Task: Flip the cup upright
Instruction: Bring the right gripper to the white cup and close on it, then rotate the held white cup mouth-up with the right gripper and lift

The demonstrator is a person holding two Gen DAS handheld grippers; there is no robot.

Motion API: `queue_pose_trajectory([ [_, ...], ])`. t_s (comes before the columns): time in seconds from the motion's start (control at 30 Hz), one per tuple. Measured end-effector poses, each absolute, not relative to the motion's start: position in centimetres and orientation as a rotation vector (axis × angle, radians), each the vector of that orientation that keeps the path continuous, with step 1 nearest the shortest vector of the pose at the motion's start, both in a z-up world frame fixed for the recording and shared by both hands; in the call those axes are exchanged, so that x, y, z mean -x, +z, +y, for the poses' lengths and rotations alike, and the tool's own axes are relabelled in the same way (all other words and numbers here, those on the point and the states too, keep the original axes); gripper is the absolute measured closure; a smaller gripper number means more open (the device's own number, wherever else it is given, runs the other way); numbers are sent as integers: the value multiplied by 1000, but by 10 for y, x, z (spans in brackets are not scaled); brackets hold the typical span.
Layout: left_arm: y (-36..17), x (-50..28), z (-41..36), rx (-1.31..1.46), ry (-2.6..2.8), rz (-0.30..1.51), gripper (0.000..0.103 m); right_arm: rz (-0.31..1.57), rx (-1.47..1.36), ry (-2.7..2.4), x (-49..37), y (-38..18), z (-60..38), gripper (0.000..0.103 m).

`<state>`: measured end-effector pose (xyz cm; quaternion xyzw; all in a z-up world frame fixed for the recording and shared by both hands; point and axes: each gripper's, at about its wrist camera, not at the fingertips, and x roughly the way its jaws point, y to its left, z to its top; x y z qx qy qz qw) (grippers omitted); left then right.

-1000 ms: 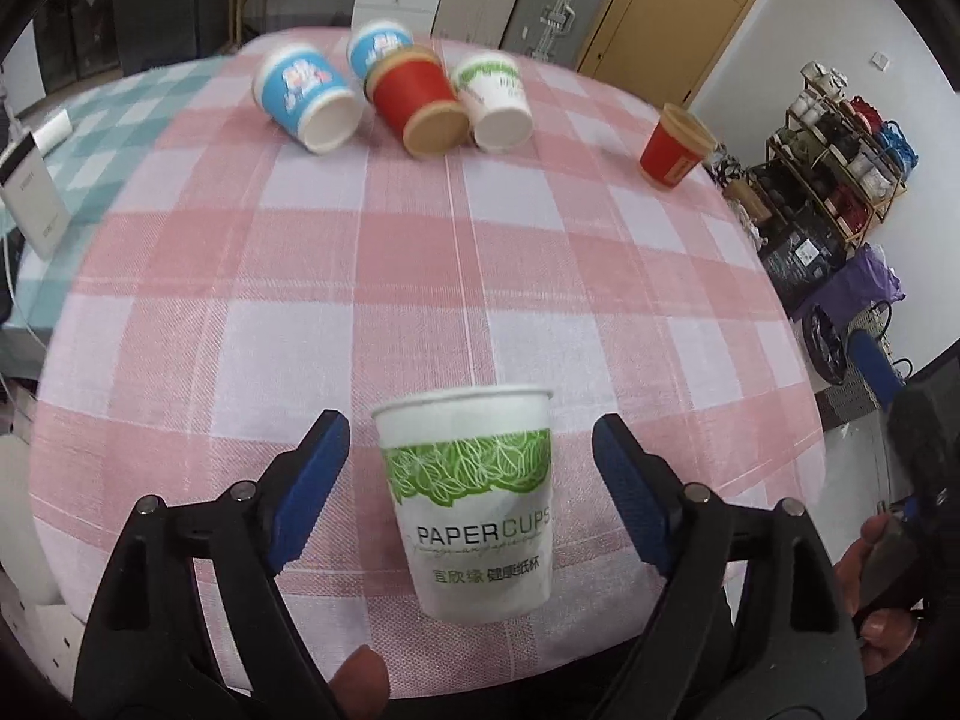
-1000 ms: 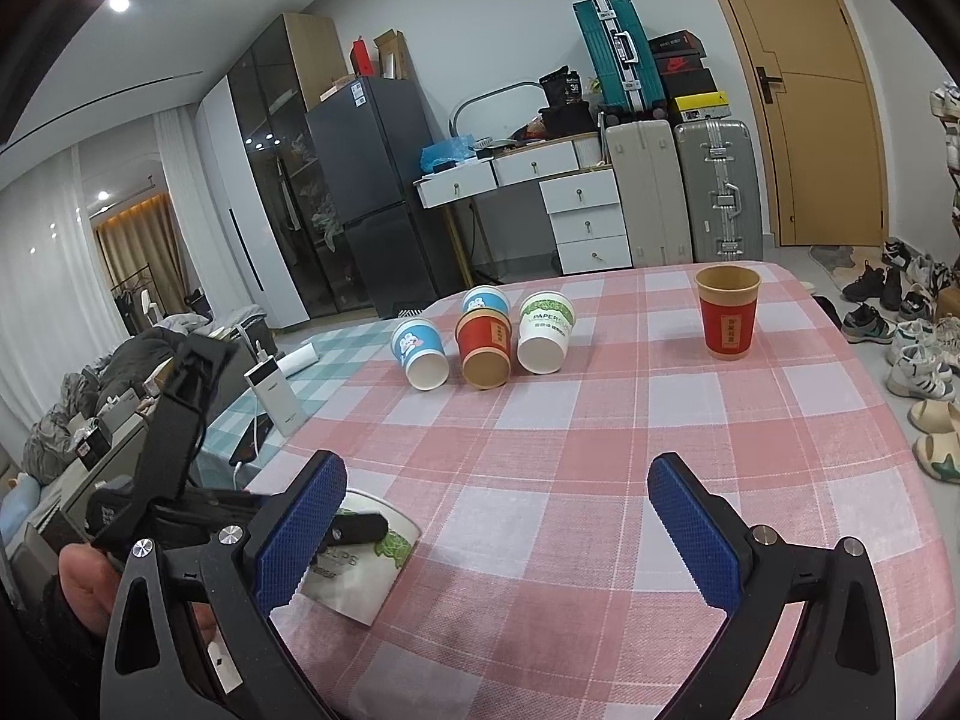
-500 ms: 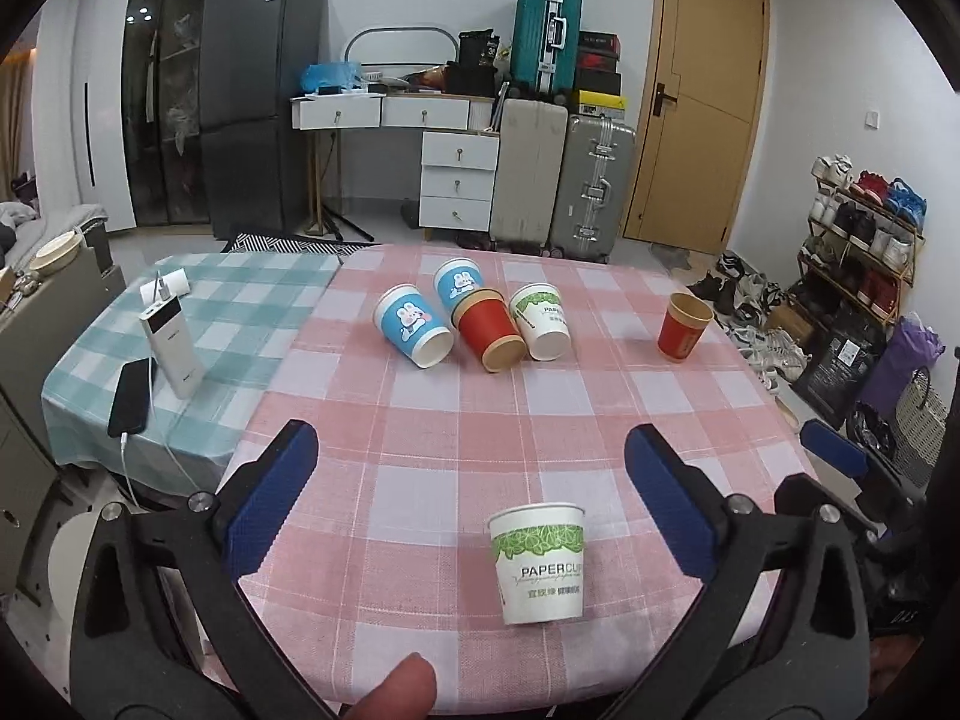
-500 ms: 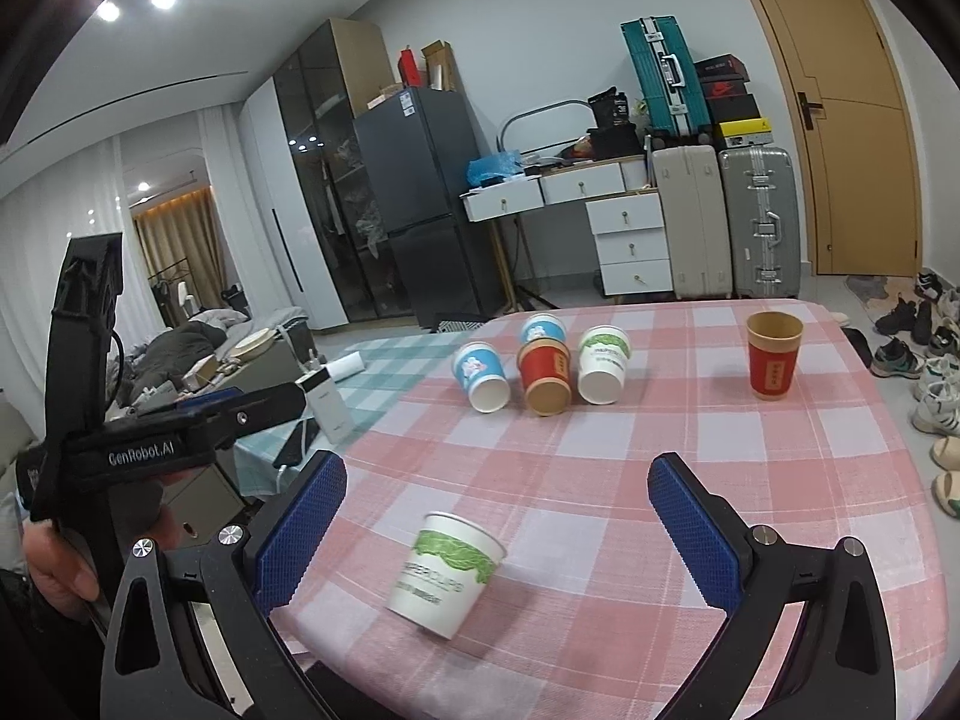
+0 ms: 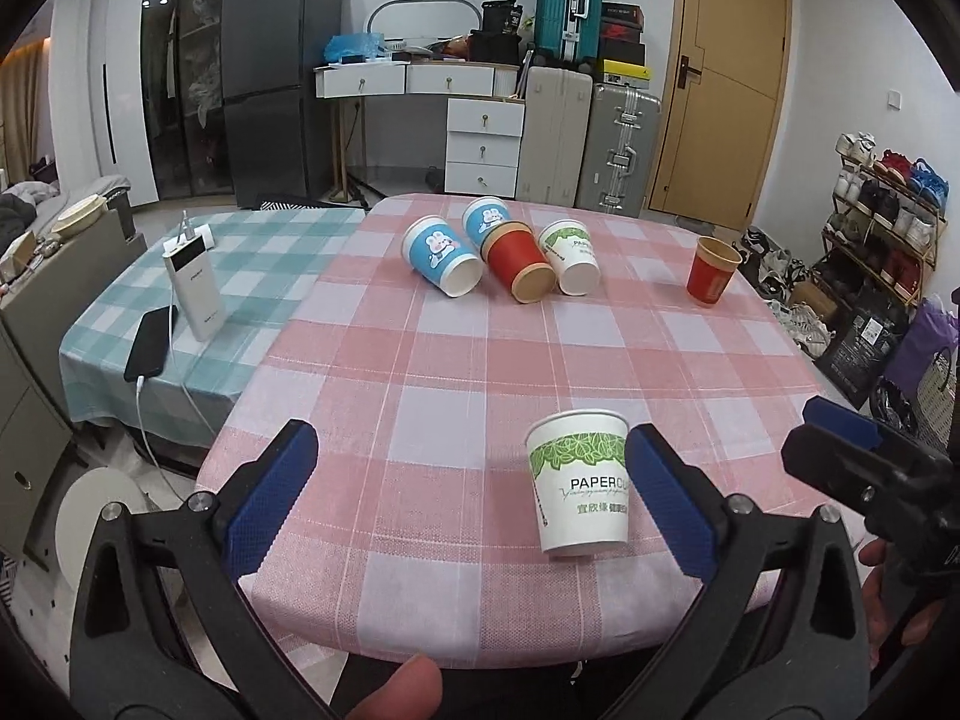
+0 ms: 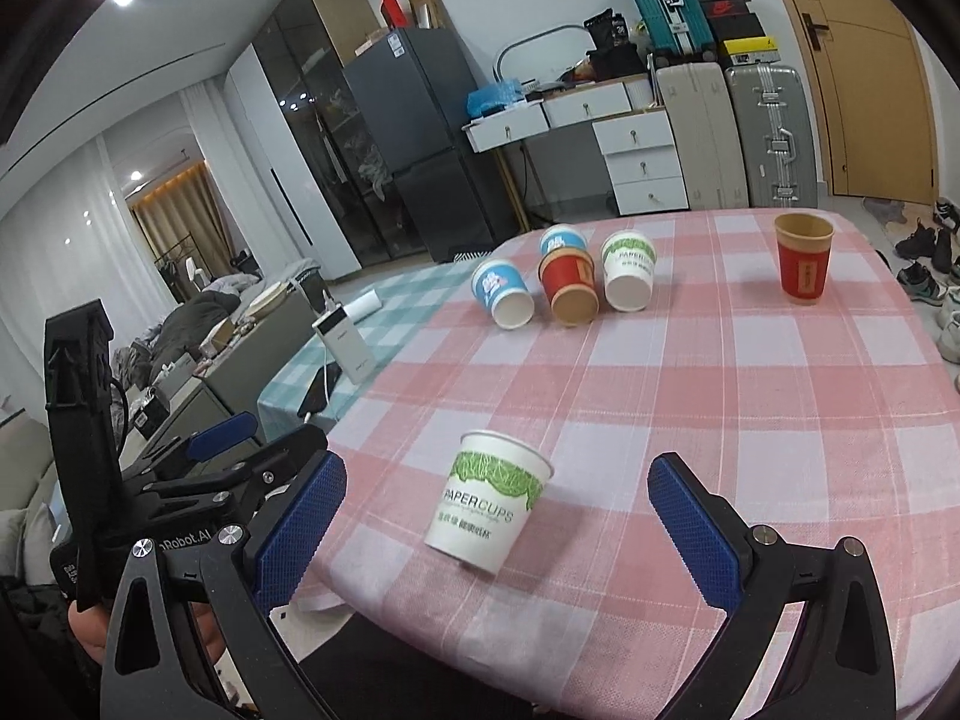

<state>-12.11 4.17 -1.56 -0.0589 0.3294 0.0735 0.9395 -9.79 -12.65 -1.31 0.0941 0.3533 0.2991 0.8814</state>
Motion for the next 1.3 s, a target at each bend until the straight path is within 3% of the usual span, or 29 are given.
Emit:
queue_pose_trajectory([
  [0.67, -50, 117, 82, 171, 177, 713, 1, 930, -28, 716, 46, -29, -81, 0],
  [1.03, -88, 112, 114, 263, 146, 745, 1, 1496, -296, 739, -38, -103, -63, 0],
  [1.3, -106, 112, 116, 305, 97, 762, 1, 1616, -233, 726, -59, -120, -38, 2],
])
